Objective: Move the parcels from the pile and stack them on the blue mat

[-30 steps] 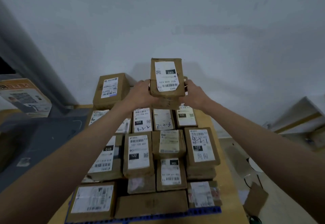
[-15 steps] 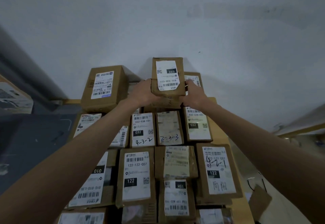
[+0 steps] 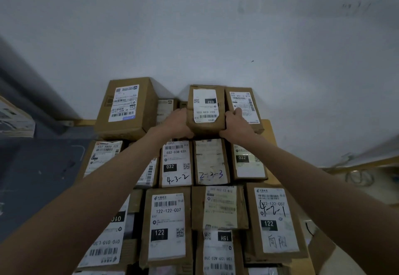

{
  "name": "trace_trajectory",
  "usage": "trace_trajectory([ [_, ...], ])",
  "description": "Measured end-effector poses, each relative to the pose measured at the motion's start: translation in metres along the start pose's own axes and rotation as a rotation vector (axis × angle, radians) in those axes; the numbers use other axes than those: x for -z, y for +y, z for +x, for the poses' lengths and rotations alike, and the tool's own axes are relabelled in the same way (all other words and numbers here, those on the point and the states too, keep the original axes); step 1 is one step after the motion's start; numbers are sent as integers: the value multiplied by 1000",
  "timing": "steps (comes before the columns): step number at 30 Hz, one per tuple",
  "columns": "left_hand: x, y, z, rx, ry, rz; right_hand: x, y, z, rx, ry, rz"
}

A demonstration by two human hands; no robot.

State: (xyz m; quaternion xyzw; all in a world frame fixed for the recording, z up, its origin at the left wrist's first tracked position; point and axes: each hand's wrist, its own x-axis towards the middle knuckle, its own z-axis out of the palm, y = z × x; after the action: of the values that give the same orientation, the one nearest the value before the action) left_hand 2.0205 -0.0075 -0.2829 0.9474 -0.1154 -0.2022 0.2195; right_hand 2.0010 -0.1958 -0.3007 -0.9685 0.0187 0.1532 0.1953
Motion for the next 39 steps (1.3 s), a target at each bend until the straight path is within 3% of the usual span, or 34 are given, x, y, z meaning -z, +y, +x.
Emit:
trace_trajectory([
  [5, 7, 4, -5, 72, -100, 132, 10, -8, -8, -37, -54, -24],
  [11, 28, 14, -46, 99, -66, 268, 38, -26, -42, 23, -51, -26],
  [20, 51, 35, -175, 110, -207, 490, 75, -48, -153, 79, -393, -137],
  [39, -9, 38, -423, 250, -174, 348, 24, -93, -354, 432, -387, -238],
])
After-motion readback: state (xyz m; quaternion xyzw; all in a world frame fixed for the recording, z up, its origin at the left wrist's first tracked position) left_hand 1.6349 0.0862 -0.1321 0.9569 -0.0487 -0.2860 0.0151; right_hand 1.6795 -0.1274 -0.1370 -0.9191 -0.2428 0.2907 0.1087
